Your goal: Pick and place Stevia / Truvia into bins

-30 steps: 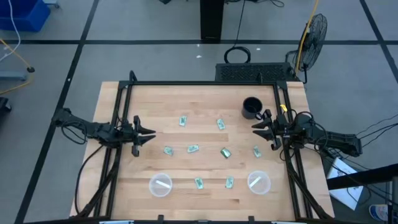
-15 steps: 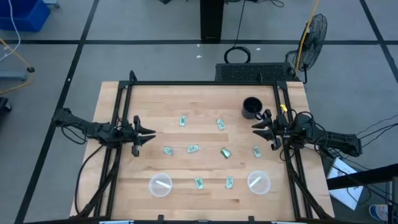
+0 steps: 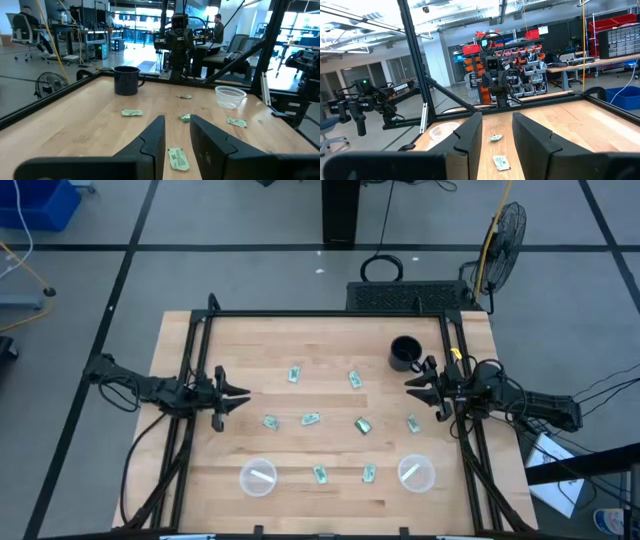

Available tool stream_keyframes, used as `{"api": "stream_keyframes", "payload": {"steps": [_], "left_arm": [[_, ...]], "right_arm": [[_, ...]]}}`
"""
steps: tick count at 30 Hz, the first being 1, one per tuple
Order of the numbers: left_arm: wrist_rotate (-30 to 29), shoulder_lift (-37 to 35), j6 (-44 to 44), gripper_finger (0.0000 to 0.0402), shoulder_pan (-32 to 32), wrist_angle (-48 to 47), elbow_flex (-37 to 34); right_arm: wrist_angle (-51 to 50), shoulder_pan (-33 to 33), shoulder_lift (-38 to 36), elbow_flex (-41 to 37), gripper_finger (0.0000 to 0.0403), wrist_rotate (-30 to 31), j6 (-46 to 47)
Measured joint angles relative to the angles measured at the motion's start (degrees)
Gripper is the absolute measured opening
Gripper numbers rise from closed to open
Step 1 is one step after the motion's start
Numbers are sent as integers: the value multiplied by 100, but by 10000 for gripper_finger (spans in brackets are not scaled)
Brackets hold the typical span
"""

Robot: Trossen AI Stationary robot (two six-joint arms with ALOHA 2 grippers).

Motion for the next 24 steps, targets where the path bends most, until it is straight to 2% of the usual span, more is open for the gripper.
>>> {"api": "stream_keyframes", "payload": {"steps": [13, 19, 24], "left_arm": [[-2, 2, 6, 93, 0, 1, -1], [-46, 1, 1168, 93, 0, 1, 0], [-46, 1, 1286, 93, 0, 0, -2]], "right_arm": [[0, 2, -1, 0, 100, -2, -1], [4, 0, 0, 0, 100, -2, -1], [42, 0, 0, 0, 100, 7, -1]]}}
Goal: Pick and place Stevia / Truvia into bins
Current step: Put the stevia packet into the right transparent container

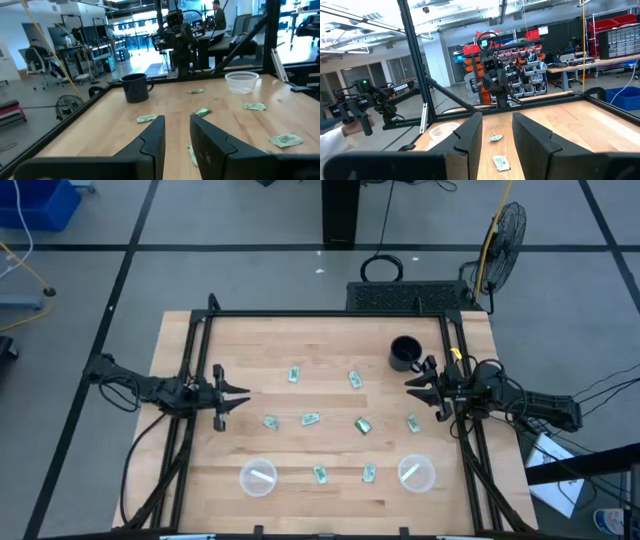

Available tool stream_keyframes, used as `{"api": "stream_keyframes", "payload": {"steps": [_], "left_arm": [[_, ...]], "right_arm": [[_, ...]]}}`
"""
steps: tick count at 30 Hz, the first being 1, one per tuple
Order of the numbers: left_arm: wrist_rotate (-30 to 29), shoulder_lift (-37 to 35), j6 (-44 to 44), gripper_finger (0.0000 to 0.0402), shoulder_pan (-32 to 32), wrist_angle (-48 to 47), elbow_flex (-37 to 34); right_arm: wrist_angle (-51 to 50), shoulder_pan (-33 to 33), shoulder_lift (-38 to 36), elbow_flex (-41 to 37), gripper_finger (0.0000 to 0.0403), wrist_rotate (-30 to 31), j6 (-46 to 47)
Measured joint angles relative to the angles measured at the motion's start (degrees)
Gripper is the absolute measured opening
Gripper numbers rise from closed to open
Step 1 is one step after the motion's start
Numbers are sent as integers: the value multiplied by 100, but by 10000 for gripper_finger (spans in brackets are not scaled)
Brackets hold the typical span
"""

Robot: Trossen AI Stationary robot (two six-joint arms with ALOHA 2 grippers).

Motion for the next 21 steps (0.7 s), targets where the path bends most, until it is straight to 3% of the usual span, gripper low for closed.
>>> {"api": "stream_keyframes", "payload": {"steps": [8, 21], "left_arm": [[2, 1, -1143, 93, 0, 150, -4], [-48, 1, -1444, 93, 0, 721, -4]], "right_arm": [[428, 2, 1, 0, 100, 11, 0], [522, 2, 162, 15, 100, 24, 516]]}}
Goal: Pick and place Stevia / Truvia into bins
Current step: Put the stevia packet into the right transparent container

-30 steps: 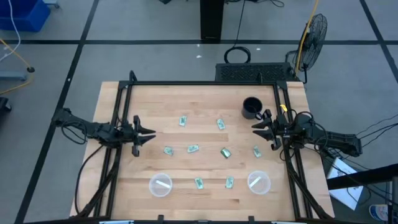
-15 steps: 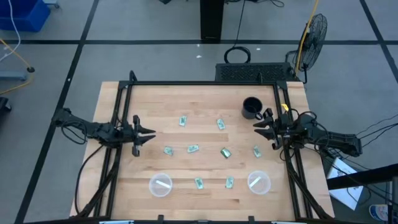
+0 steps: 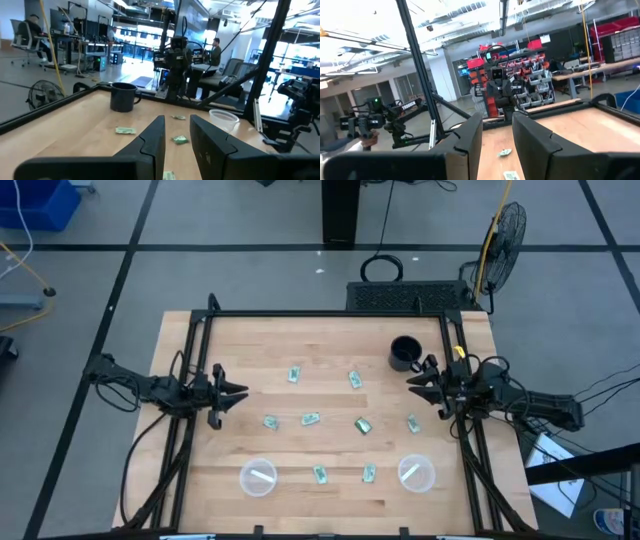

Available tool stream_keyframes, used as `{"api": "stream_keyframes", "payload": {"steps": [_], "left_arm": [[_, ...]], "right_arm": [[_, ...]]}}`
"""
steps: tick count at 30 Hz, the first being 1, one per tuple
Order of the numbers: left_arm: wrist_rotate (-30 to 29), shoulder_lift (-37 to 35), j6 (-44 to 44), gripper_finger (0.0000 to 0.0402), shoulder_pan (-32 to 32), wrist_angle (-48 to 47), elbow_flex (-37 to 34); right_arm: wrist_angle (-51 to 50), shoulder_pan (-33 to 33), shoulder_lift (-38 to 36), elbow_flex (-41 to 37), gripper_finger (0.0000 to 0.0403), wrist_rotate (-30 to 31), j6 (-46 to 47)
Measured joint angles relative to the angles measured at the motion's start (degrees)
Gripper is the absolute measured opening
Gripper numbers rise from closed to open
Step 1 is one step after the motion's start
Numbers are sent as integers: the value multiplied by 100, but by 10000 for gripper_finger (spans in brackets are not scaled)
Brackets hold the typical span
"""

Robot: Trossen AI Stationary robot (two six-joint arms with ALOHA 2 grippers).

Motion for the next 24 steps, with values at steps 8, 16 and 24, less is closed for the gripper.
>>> {"api": "stream_keyframes", "payload": {"steps": [8, 16, 24], "left_arm": [[-61, 0, -74, 93, 0, 70, 0], [-164, -1, 388, 93, 0, 745, 0], [-701, 1, 1129, 93, 0, 1333, 1]], "right_arm": [[-872, 9, 1149, 945, 100, 2, -169], [-3018, 374, 3213, 2418, 100, -43, -75], [-4704, 1566, 4678, 3167, 100, 145, 1039]]}}
